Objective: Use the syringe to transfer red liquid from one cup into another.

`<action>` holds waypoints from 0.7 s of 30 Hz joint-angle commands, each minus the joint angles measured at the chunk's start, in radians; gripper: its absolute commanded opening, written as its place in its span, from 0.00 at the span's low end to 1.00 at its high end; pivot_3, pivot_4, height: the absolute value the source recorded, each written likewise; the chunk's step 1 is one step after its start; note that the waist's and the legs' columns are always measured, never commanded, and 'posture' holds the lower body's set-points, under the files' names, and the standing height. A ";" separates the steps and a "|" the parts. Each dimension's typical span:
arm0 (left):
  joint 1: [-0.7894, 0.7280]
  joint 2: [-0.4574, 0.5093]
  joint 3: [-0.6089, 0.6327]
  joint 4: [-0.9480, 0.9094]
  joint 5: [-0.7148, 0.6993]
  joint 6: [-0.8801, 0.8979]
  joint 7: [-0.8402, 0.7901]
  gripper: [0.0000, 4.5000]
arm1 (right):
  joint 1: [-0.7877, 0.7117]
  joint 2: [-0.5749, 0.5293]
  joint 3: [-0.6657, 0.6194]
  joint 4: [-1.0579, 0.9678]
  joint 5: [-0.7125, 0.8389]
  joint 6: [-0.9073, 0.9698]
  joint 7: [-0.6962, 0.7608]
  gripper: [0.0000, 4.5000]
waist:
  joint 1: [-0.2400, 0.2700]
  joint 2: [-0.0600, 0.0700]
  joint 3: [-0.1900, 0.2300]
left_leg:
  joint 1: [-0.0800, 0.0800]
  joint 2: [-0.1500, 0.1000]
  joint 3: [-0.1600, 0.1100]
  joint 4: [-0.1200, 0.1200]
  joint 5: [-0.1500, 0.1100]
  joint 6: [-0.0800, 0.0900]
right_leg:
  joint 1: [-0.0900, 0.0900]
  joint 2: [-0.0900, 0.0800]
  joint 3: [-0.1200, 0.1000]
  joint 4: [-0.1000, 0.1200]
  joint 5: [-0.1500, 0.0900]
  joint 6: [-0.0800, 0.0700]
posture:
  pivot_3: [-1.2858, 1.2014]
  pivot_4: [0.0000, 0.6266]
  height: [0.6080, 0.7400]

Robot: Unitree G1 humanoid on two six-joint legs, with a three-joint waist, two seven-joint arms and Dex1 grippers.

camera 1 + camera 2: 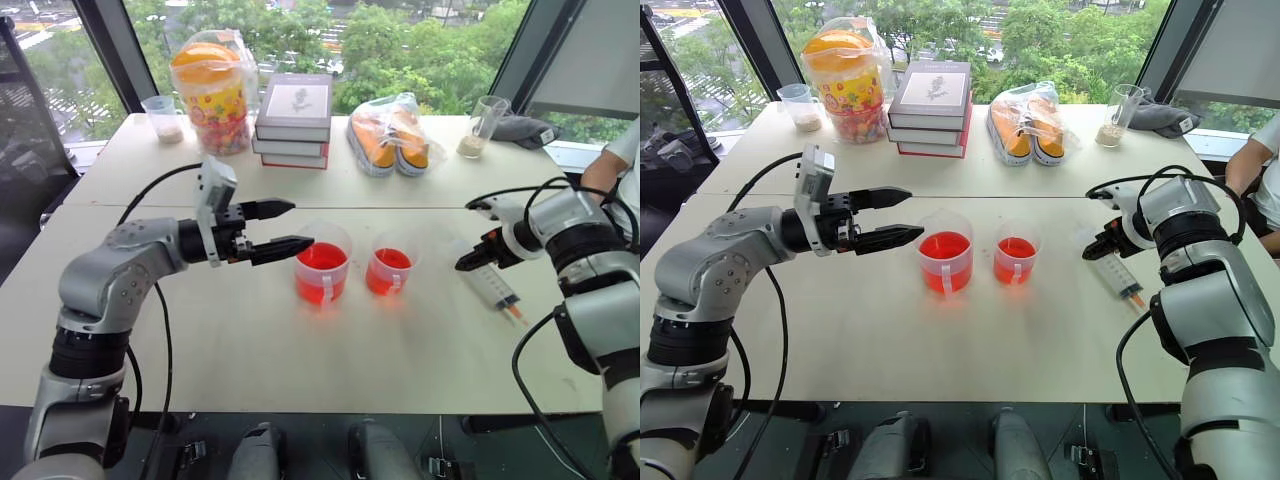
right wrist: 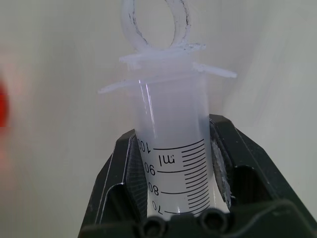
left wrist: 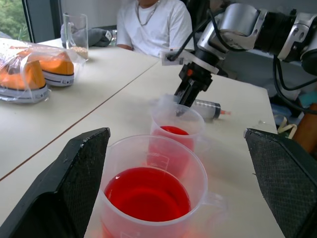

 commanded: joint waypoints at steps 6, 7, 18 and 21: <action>-0.111 0.033 0.000 0.097 0.025 -0.027 -0.066 1.00 | 0.035 0.023 -0.450 -0.738 0.230 0.180 -0.182 0.31 | 0.002 0.001 0.000 | -0.001 0.000 0.000 -0.001 0.000 0.000 | -0.002 0.000 0.000 0.000 0.000 0.000 | 0.52 0.24 1.00; -0.121 0.033 0.000 0.105 0.027 -0.025 -0.071 1.00 | 0.044 0.060 -0.503 -0.796 0.253 0.179 -0.227 0.31 | 0.001 0.001 0.000 | -0.001 0.000 0.000 -0.001 0.000 0.000 | -0.002 0.000 0.000 0.000 0.000 0.000 | 0.52 0.24 1.00; -0.171 0.064 0.014 0.137 0.020 0.003 -0.122 1.00 | 0.255 0.566 -0.778 -1.271 0.648 -0.012 -0.491 0.31 | 0.008 0.000 0.000 | -0.002 0.000 -0.002 -0.001 0.000 0.000 | 0.000 0.000 -0.002 0.000 0.000 0.000 | 0.52 0.24 1.00; -0.194 0.067 0.014 0.147 0.019 0.008 -0.129 1.00 | 0.363 0.607 -0.722 -1.299 0.655 -0.089 -0.513 0.31 | 0.008 0.000 0.000 | -0.001 0.000 -0.002 0.000 0.000 0.000 | 0.002 -0.001 -0.002 0.000 0.000 0.000 | 0.52 0.24 1.00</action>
